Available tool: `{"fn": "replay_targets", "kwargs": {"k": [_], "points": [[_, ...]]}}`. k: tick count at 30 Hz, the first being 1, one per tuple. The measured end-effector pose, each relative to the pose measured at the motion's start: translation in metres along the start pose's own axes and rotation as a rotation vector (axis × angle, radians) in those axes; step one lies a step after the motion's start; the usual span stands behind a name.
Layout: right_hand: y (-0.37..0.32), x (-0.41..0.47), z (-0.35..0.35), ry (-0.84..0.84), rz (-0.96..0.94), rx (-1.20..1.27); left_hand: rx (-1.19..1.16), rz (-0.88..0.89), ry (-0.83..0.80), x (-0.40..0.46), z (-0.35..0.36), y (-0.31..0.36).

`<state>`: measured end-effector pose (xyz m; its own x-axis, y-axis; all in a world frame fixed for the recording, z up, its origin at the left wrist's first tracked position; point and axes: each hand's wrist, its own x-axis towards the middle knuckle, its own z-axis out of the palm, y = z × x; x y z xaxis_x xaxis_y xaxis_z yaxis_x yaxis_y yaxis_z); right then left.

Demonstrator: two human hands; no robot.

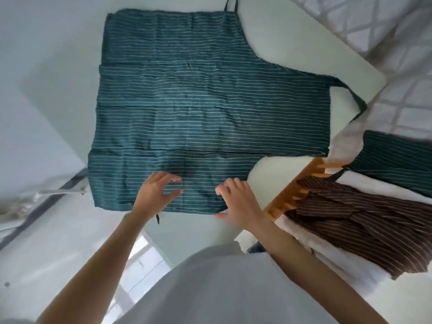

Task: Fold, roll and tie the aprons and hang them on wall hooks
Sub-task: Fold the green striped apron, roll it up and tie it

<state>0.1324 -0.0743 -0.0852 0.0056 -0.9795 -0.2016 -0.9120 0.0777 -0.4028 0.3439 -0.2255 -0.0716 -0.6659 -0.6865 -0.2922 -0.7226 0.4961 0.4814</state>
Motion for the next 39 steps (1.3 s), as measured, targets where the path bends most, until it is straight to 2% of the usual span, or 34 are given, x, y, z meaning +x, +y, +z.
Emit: {"fn": "replay_targets", "kwargs": {"k": [2, 5, 11, 13, 17, 20, 22, 26, 29, 32, 34, 37, 39], "points": [[-0.009, 0.002, 0.008, -0.038, 0.018, -0.08, 0.045, -0.061, -0.064, -0.015, 0.0, -0.013], [-0.015, 0.006, 0.013, -0.006, 0.009, -0.15, 0.04, -0.132, -0.144, -0.03, 0.006, -0.021], [-0.026, 0.007, 0.0, 0.301, -0.092, -0.068, 0.151, -0.138, -0.16, -0.04, 0.011, -0.015], [-0.027, 0.007, -0.009, 0.375, -0.114, -0.059, 0.173, -0.146, -0.138, -0.041, 0.012, -0.012], [-0.018, -0.003, -0.021, 0.43, -0.142, -0.206, 0.134, -0.19, 0.03, -0.049, 0.007, -0.016], [-0.008, -0.019, -0.024, 0.389, -0.098, -0.347, 0.179, -0.196, 0.128, -0.061, -0.004, -0.019], [-0.002, -0.034, -0.024, 0.351, -0.065, -0.348, 0.213, -0.201, 0.159, -0.073, -0.011, -0.018], [0.004, -0.052, -0.029, 0.313, -0.077, -0.223, 0.182, -0.25, 0.24, -0.095, -0.019, -0.015], [0.002, -0.064, -0.035, 0.279, -0.129, -0.086, 0.151, -0.224, 0.305, -0.11, -0.019, -0.016], [-0.004, -0.073, -0.039, 0.197, -0.152, 0.025, -0.015, -0.262, 0.342, -0.119, -0.022, -0.019], [-0.013, -0.079, -0.04, 0.138, -0.119, 0.112, -0.081, -0.364, 0.278, -0.124, -0.027, -0.017], [-0.028, -0.082, -0.041, 0.011, 0.054, 0.312, 0.045, -0.394, 0.13, -0.13, -0.034, -0.023], [-0.034, -0.079, -0.04, 0.044, 0.113, 0.404, 0.095, -0.384, 0.087, -0.137, -0.038, -0.031]]}}
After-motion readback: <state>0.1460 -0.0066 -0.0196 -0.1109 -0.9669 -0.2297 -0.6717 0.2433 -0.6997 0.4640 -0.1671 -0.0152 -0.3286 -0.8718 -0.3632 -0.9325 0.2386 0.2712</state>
